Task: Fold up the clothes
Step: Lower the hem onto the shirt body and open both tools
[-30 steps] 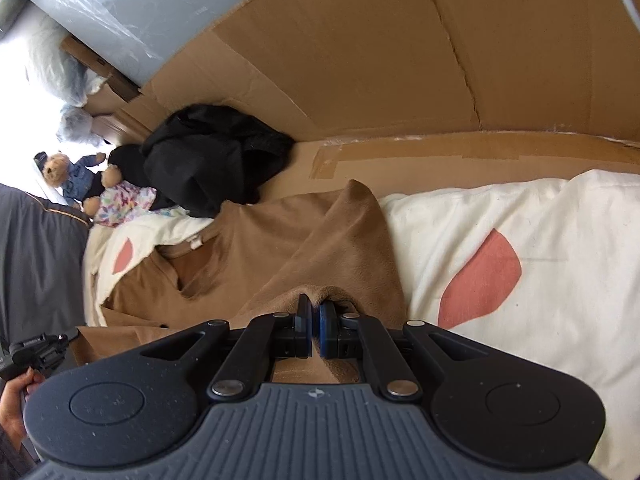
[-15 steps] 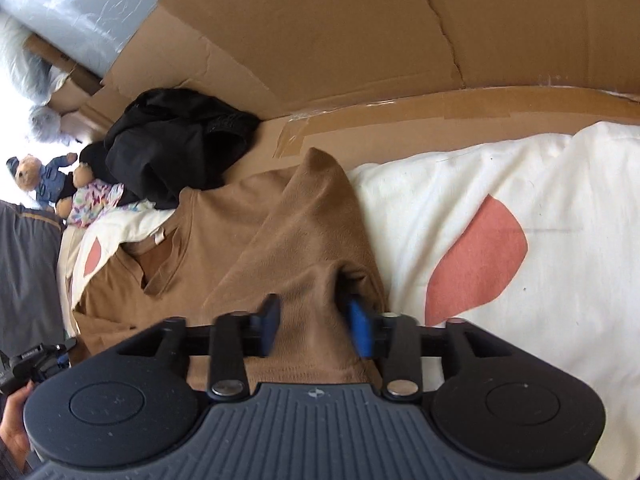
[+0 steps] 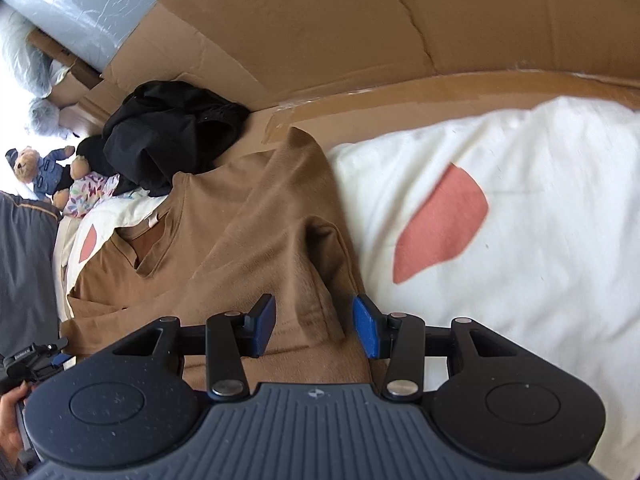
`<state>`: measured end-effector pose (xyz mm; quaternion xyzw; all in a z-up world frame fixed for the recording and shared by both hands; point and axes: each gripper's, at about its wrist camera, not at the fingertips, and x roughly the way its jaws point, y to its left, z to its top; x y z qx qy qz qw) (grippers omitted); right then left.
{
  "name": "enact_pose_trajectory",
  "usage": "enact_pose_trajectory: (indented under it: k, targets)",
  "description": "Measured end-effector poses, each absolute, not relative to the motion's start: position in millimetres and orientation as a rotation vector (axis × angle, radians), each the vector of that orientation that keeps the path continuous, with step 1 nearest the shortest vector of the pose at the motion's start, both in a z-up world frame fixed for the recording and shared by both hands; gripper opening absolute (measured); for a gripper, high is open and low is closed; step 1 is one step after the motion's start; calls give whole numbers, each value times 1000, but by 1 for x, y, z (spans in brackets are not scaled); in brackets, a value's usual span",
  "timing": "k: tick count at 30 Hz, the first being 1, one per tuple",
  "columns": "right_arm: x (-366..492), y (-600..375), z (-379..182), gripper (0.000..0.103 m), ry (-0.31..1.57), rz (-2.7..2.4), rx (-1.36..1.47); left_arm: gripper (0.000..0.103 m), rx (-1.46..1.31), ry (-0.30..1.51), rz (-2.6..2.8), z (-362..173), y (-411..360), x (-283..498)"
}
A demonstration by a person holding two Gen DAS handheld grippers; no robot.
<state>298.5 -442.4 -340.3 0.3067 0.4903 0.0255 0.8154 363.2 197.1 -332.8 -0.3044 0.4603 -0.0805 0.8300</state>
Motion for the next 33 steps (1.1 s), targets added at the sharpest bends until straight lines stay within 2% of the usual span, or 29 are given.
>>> enact_pose_trajectory:
  k: [19, 23, 29, 30, 31, 33]
  targets:
    - [299, -438, -337, 45, 1020, 85, 637, 34, -631, 976, -181, -335, 189, 368]
    - [298, -436, -338, 33, 1022, 92, 643, 31, -630, 979, -188, -336, 188, 368]
    - [296, -438, -342, 31, 1031, 85, 652, 29, -633, 980, -186, -337, 189, 367]
    - [295, -439, -342, 31, 1031, 84, 652, 25, -631, 978, -186, -336, 190, 367]
    - [296, -438, -342, 26, 1031, 87, 647, 19, -630, 976, -186, -336, 190, 367]
    - [296, -436, -339, 16, 1029, 93, 622, 13, -631, 971, -186, -335, 191, 366]
